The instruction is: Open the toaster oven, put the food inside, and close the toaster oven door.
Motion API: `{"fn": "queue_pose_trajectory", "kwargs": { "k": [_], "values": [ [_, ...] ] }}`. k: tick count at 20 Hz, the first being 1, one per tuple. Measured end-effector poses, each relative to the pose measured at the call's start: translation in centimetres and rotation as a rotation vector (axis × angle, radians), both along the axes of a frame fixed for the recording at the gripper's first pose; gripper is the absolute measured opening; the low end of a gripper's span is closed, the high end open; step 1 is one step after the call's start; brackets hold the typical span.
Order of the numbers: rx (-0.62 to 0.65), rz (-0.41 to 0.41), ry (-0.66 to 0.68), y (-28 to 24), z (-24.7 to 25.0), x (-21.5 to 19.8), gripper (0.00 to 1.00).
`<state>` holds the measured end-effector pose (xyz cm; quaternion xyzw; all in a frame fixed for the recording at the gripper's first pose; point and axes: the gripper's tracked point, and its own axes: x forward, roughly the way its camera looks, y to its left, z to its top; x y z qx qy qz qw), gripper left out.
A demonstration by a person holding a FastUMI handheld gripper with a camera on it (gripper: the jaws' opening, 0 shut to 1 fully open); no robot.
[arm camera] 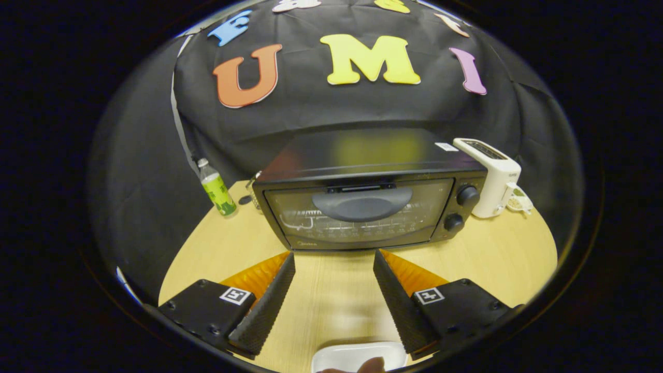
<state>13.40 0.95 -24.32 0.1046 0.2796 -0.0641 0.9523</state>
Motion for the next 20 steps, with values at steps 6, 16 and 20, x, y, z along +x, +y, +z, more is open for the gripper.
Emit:
{"fn": "queue_pose_trajectory", "kwargs": {
  "k": [6, 16, 20],
  "values": [
    [-0.059, -0.005, -0.166, -0.9, 7.1, -1.7, 1.0],
    [-0.12, -0.039, -0.363, -3.2, 18.6, -13.0, 1.0],
    [-0.16, -0.043, -0.422, -3.0, 19.7, -18.2, 1.0]
  ]
}}
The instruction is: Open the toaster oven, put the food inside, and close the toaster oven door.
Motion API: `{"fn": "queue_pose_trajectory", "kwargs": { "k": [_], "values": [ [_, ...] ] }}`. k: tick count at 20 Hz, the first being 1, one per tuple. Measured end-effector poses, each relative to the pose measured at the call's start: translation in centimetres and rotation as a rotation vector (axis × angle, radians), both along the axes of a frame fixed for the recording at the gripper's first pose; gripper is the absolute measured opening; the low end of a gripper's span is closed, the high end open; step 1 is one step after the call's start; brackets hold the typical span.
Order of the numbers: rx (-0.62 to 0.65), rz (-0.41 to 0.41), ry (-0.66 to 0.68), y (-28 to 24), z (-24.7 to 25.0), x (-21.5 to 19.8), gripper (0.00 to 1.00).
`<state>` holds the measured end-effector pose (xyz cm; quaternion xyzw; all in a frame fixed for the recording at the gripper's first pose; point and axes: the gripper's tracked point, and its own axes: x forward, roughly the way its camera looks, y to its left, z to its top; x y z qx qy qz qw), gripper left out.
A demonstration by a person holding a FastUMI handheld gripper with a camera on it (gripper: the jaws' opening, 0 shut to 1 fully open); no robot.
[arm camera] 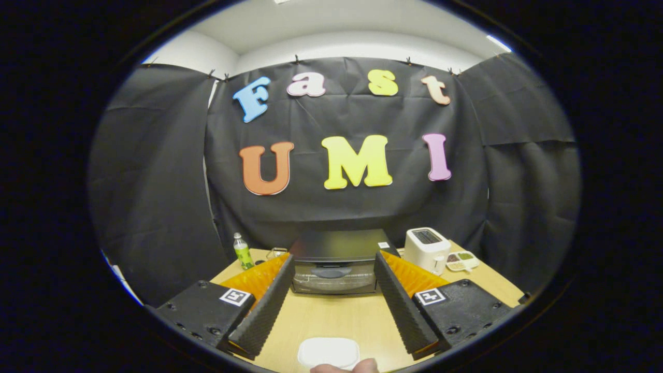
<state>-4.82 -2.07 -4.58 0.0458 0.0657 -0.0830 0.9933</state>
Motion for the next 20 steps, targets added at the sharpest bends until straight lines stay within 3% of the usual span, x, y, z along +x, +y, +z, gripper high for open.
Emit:
{"fn": "queue_pose_trajectory", "kwargs": {
  "k": [3, 7, 11, 20],
  "values": [
    [-0.011, 0.02, -0.023, 1.5, -0.6, -3.5, 1.0],
    [-0.041, -0.023, -0.089, 1.9, -0.3, -5.6, 1.0],
    [0.018, 0.023, -0.054, 3.4, -1.7, -5.7, 1.0],
    [0.018, 0.011, -0.041, 3.9, -2.4, -5.9, 1.0]
  ]
}}
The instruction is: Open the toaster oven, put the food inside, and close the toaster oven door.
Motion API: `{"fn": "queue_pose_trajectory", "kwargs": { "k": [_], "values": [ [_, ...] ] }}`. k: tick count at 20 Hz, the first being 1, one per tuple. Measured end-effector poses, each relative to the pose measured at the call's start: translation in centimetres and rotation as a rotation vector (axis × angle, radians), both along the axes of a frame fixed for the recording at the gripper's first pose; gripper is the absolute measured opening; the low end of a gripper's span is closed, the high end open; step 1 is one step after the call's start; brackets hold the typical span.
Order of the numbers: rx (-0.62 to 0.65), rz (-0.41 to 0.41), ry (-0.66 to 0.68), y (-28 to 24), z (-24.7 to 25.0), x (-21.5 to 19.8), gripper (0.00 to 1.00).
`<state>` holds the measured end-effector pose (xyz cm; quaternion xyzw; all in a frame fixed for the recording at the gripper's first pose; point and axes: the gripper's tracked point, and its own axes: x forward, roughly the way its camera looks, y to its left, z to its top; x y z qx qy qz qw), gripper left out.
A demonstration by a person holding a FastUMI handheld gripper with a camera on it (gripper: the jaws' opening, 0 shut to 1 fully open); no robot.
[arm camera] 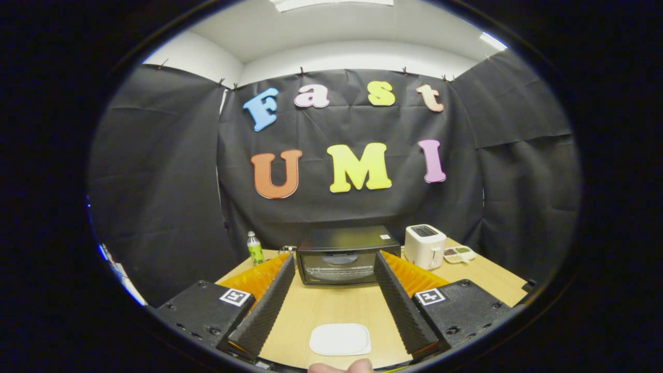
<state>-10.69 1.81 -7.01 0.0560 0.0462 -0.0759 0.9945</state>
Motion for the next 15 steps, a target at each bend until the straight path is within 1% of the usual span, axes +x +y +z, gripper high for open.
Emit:
{"fn": "queue_pose_trajectory", "kwargs": {
  "k": [8, 12, 15],
  "values": [
    [-0.027, 0.009, -0.002, 0.7, -0.3, 0.8, 1.0],
    [-0.018, 0.029, 0.012, 1.5, -1.3, 1.4, 1.0],
    [-0.025, 0.026, 0.018, 1.2, -1.8, 1.7, 1.0]
  ]
}}
